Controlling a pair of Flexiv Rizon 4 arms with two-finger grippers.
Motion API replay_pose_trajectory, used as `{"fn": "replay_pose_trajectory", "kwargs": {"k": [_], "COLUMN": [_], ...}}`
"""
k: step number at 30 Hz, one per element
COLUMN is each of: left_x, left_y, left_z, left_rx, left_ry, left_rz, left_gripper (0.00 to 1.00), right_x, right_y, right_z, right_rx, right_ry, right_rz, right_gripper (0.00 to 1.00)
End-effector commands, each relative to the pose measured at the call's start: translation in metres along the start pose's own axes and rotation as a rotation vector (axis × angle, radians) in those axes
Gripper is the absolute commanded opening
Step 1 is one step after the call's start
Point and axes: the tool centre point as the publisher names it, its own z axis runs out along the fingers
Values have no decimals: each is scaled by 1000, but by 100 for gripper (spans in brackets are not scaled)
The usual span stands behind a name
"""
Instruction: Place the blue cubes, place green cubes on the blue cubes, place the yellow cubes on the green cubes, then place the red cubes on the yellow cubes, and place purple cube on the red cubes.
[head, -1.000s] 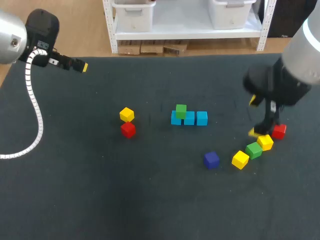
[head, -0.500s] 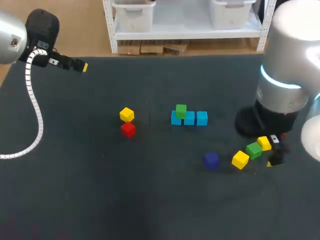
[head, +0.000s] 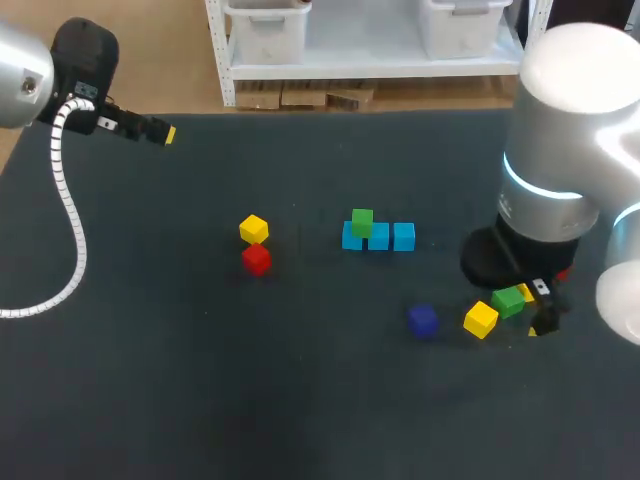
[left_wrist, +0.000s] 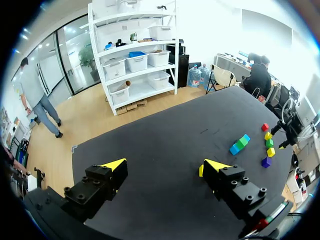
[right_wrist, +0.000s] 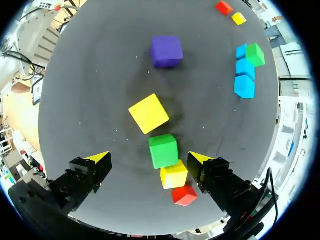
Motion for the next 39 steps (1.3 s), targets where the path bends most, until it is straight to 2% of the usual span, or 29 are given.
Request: {"fn": "replay_pose_trajectory", "kwargs": {"k": [1,7,9,13,15,20,28,32,35,37,39], "left_x": [1,1,1,1,1,1,1,1,1,1,1], "left_y": [1,1,1,1,1,1,1,1,1,1,1], "left_z": [0,0,0,0,0,0,0,0,0,0,0], "left_rx": [7,7,7,7,7,7,7,7,7,7,7], "left_ry": [-3,-3,-3,-3,-3,-3,-3,-3,-3,-3,-3], "left_rz": [2,2,2,2,2,2,2,2,2,2,2], "left_gripper": [100,100,100,100,100,100,100,100,100,100,100], "right_x": [3,1,0,-1,-2,-1,3,6,6,4,0], "right_y": [-4,-11,-12,-15,-16,-17,-24,-30,-37,-44,-52], "right_z": [6,9,11,14,16,19,13,7,1,-5,-15], "right_rx": [10,12,10,7,4,-2,-11,-34,-46,-61,-56], "right_ry": [-21,-49,-54,-67,-68,-68,-117,-138,-101,-84,-104], "right_rz": [7,6,-1,-7,-10,-14,66,136,177,189,190], "right_gripper": [100,100,89,76,50,40,13,9,6,0,0]}}
